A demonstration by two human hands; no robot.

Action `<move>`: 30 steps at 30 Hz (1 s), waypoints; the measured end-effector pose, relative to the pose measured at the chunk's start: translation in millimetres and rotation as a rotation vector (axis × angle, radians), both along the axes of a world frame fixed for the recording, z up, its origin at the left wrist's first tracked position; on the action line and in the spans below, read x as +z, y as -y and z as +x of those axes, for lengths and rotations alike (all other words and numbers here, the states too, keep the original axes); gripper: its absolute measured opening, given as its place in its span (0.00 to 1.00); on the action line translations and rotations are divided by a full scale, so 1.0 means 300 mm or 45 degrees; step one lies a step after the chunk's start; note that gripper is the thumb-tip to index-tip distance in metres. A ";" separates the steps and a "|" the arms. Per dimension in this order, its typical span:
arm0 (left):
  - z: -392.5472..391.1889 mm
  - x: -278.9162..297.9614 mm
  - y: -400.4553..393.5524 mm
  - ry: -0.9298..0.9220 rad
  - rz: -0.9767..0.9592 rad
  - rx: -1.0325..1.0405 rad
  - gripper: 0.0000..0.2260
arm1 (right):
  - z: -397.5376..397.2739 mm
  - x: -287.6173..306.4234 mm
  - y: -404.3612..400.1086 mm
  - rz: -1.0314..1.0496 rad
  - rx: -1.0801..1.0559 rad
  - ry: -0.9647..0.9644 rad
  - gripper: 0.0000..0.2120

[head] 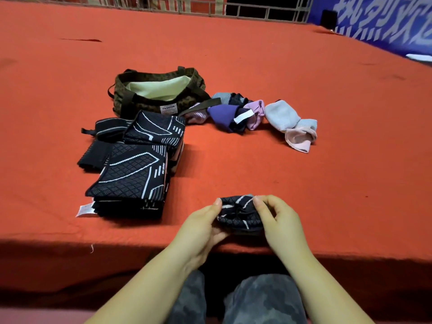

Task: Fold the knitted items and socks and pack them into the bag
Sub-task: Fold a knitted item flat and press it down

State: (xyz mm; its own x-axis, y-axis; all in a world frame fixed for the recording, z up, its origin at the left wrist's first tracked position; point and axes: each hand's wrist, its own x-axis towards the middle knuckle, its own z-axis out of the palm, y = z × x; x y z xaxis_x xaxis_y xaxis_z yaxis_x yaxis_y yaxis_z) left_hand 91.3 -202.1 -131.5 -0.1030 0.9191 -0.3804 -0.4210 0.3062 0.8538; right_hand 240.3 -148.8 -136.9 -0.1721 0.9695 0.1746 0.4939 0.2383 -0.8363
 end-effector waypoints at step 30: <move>0.069 0.081 -0.111 0.323 -0.074 0.274 0.09 | -0.041 0.086 -0.045 0.209 -0.237 -0.386 0.05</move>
